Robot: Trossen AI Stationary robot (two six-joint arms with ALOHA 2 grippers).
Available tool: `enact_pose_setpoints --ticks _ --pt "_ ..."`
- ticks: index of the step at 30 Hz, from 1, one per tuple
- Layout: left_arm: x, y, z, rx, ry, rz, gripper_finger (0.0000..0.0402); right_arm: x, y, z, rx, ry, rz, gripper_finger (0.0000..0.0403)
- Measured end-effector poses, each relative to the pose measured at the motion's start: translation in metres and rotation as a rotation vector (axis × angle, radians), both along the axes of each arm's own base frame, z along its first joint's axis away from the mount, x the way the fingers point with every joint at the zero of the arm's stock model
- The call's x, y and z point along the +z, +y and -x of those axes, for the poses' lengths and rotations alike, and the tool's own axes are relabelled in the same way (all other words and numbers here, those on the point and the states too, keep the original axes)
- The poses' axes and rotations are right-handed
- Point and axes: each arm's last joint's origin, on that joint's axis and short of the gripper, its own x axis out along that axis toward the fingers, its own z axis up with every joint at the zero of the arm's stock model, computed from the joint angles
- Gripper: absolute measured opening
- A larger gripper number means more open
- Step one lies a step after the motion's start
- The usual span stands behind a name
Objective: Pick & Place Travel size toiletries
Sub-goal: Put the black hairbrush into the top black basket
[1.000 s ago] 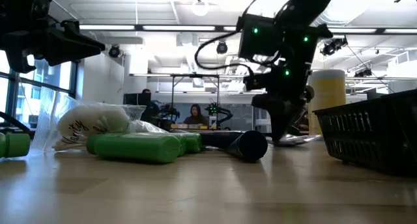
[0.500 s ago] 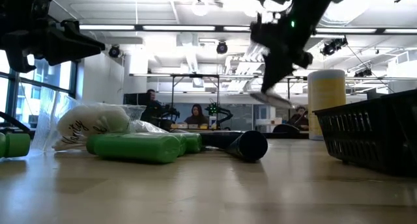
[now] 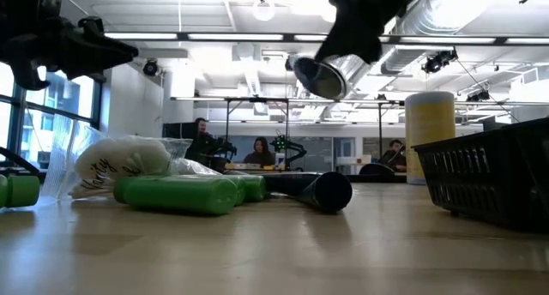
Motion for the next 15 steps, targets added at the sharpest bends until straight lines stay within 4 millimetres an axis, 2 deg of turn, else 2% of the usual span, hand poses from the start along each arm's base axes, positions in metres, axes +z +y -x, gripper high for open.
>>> enact_pose_setpoints --ticks 3,11,15 --pt "0.0036 0.0 0.0 0.002 -0.031 -0.019 0.0102 0.0009 -0.0026 -0.0068 0.042 -0.049 -0.001 0.0002" --pt "0.0095 0.0007 0.0007 0.016 -0.098 0.035 0.0103 0.0036 -0.0036 -0.0094 0.106 -0.086 0.035 0.0002" --pt "0.0094 0.0018 0.0008 0.052 -0.107 0.099 0.0127 0.0052 -0.0025 -0.0103 0.164 -0.106 0.036 0.0002"
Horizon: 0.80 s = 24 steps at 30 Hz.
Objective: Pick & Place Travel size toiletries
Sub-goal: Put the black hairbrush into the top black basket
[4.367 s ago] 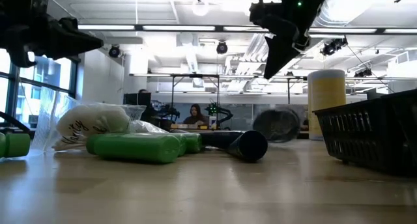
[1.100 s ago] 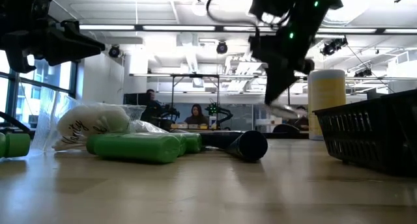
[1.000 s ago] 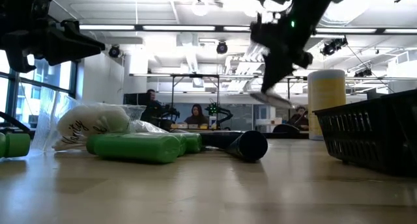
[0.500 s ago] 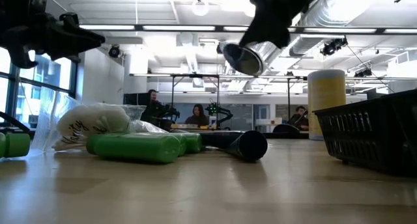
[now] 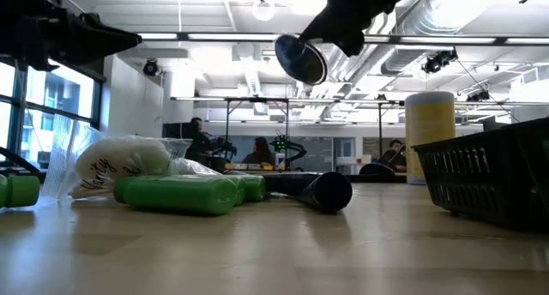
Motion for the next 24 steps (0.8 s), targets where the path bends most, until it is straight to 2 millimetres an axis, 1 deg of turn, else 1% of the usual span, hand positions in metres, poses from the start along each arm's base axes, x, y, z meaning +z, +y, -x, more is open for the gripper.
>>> enact_pose_setpoints --ticks 7,11,14,16,20,24 --pt "0.001 0.001 -0.001 0.019 -0.039 0.139 0.019 0.004 0.002 -0.002 0.071 -0.05 0.013 0.0002" --pt "0.0 0.0 -0.003 0.013 -0.022 0.142 0.0218 0.006 0.003 -0.003 0.11 -0.075 0.004 0.0002" --pt "0.0 -0.002 -0.005 -0.037 -0.032 0.16 0.0224 0.008 0.004 -0.004 0.147 -0.095 -0.014 0.0002" --pt "0.001 -0.003 -0.007 -0.042 -0.045 0.188 0.0224 0.009 0.005 -0.004 0.19 -0.111 -0.03 0.0002" --pt "0.001 -0.005 -0.013 -0.051 -0.043 0.19 0.0225 0.013 0.007 -0.005 0.279 -0.156 -0.033 0.0002" --pt "0.0 -0.007 -0.019 -0.073 -0.027 0.185 0.0225 0.017 0.008 -0.006 0.319 -0.205 -0.022 0.0002"
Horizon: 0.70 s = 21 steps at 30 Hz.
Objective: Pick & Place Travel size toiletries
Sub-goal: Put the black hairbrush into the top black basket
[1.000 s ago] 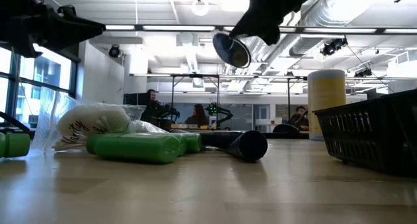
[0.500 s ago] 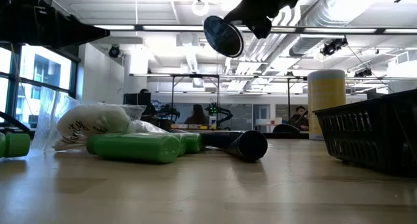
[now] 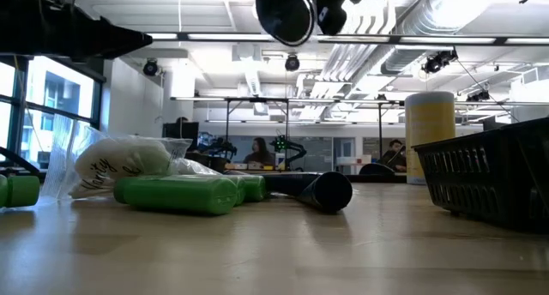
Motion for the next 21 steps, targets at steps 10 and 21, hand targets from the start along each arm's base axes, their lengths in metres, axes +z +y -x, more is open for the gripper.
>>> enact_pose_setpoints --ticks 10,21 --pt "0.003 0.016 -0.021 -0.043 0.02 0.067 0.0222 0.001 0.001 0.0 0.019 -0.016 -0.007 0.0002" --pt "0.022 0.043 -0.056 -0.129 0.056 0.079 0.0178 0.002 0.002 0.0 0.078 -0.023 -0.007 0.0002"
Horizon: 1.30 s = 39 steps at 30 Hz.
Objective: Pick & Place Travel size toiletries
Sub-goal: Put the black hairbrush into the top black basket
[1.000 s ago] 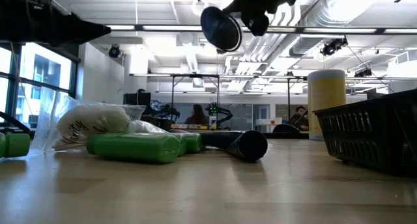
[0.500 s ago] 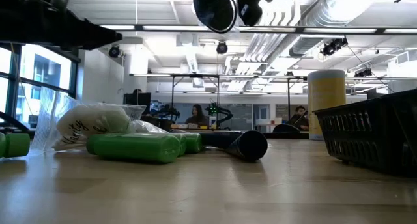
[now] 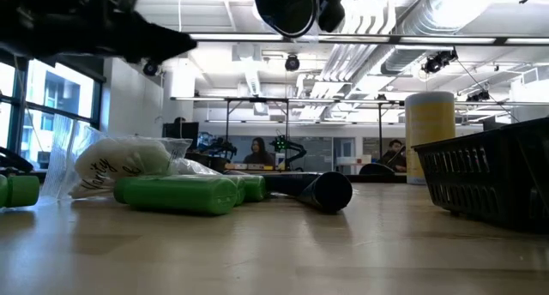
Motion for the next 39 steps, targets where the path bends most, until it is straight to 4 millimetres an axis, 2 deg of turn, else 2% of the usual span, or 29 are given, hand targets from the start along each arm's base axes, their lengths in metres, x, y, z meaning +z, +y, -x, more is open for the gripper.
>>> enact_pose_setpoints --ticks 7,13,19,24,32,39 --pt "0.012 0.011 -0.042 -0.117 0.074 0.031 0.0178 0.0 0.0 0.0 0.013 -0.004 0.007 0.0002" --pt "0.027 0.017 -0.083 -0.177 0.08 -0.072 0.0178 0.0 0.001 0.0 0.022 0.004 -0.009 0.0002" --pt "0.033 0.02 -0.112 -0.248 0.092 -0.112 0.0178 -0.001 0.003 0.001 0.093 0.02 -0.055 0.0002" --pt "0.037 0.02 -0.121 -0.314 0.081 -0.134 0.0178 -0.004 0.003 0.003 0.092 0.063 -0.066 0.0002" --pt "0.037 0.015 -0.12 -0.465 0.065 -0.187 0.0178 -0.006 0.003 0.004 0.089 0.087 -0.068 0.0002" --pt "0.029 0.015 -0.119 -0.491 0.138 -0.188 0.0178 -0.005 0.004 0.003 0.118 0.067 -0.077 0.0002"
